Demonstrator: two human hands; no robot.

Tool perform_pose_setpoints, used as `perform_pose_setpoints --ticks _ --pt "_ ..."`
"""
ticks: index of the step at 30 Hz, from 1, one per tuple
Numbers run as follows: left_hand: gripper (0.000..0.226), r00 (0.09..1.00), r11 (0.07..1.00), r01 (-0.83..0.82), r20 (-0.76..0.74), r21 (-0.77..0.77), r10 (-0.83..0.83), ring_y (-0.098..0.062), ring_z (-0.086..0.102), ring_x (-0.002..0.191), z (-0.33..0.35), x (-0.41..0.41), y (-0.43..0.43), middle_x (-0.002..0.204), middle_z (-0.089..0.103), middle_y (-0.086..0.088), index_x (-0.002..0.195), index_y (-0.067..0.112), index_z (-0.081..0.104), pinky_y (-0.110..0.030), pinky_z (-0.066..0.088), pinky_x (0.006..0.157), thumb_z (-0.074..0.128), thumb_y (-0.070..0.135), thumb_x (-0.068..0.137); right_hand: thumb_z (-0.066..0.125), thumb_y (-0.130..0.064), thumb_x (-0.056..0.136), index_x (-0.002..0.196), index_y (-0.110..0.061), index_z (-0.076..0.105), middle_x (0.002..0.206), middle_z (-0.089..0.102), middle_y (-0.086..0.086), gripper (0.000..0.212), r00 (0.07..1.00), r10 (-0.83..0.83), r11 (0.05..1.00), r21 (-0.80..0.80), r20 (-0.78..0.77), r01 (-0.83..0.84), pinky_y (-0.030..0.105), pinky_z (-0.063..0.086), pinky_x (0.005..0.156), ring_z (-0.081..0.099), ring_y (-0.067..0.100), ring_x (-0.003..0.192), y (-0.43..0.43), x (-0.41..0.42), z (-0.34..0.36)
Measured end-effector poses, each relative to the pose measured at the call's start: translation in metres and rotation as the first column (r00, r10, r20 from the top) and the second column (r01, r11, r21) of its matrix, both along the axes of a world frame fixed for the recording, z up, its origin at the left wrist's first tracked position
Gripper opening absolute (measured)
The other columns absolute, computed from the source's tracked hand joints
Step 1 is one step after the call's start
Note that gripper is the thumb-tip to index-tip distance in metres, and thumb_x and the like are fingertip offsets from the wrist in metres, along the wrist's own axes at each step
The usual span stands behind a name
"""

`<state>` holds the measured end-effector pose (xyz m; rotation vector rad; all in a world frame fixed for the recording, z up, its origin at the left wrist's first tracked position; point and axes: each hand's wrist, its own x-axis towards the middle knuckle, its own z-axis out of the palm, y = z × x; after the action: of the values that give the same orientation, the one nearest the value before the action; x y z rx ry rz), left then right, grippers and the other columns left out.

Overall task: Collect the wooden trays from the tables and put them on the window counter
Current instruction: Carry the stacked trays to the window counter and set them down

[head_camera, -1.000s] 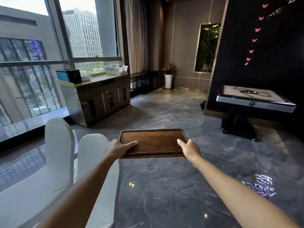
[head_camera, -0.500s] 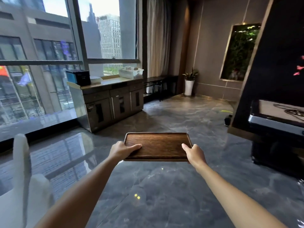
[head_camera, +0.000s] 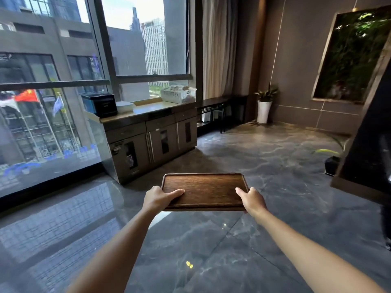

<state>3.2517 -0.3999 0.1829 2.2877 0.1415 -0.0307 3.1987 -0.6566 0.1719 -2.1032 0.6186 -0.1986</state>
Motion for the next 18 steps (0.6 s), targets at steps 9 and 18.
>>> perform_pose_setpoints --ticks 9,18 --pt "0.069 0.999 0.999 -0.038 0.017 0.009 0.038 -0.027 0.061 0.086 0.020 0.255 -0.056 0.085 0.064 -0.010 0.084 0.001 0.066 -0.030 0.039 0.065 0.068 0.066 0.062 0.051 -0.037 0.091 0.092 -0.005 0.046 0.117 0.059 0.023 0.032 0.998 0.051 0.999 -0.005 0.029 -0.051 0.029 0.032 0.073 0.055 0.035 0.108 -0.061 0.263 0.030" --pt "0.057 0.986 0.985 -0.167 0.016 0.045 0.166 -0.023 0.054 0.071 -0.008 0.479 -0.103 0.070 0.058 -0.003 0.059 0.013 0.052 -0.031 0.037 0.058 0.069 0.068 0.059 0.053 -0.037 0.089 0.106 0.004 0.054 0.115 0.061 0.024 0.044 0.989 0.145 0.989 0.042 0.017 -0.145 0.040 0.048 0.085 0.058 0.039 0.103 -0.107 0.519 -0.007"
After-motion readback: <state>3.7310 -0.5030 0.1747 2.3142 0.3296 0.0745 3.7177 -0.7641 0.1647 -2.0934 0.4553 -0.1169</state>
